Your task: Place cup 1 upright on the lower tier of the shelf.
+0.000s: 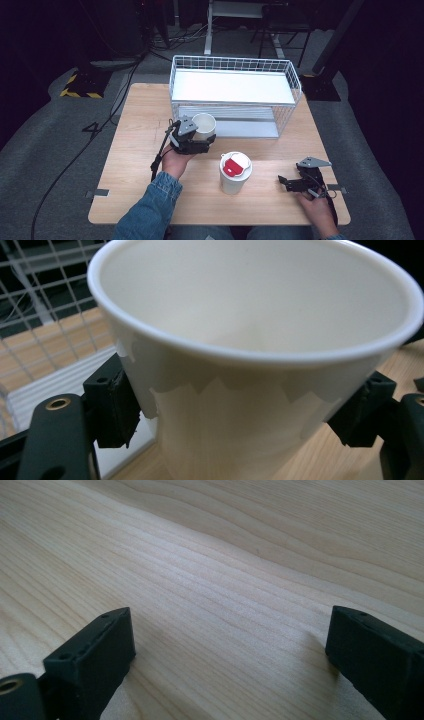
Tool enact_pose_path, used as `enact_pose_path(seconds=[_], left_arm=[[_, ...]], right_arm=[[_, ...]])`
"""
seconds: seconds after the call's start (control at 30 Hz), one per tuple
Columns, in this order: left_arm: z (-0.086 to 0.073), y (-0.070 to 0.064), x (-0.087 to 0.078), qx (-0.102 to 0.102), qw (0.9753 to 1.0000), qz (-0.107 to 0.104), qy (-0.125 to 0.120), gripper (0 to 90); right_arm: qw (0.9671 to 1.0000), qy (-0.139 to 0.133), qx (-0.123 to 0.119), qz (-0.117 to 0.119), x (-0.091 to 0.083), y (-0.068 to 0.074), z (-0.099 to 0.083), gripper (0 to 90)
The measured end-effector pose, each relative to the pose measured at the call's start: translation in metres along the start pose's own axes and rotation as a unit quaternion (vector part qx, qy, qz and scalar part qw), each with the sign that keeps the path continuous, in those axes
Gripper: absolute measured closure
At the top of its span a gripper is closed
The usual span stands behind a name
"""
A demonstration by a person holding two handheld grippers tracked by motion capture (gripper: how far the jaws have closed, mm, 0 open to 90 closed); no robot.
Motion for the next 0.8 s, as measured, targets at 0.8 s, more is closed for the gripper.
enact_pose_path(seconds=[0.8], left_arm=[[0.018,-0.023,0.055,0.016,0.9998,0.008,0.002,21.8]], right_arm=[[1.0,0.001,-0.001,0.001,0.0,0.0,0.0,5.8]])
Point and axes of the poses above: each handheld gripper's, and its own axes: x roughly forward along the jaws, z roughly out of its top, y roughly to its left, the point moved 1 cm from there along x, roughly forward along the jaws, and after that the axes turned 10 degrees about z, right-handed, at the moved point
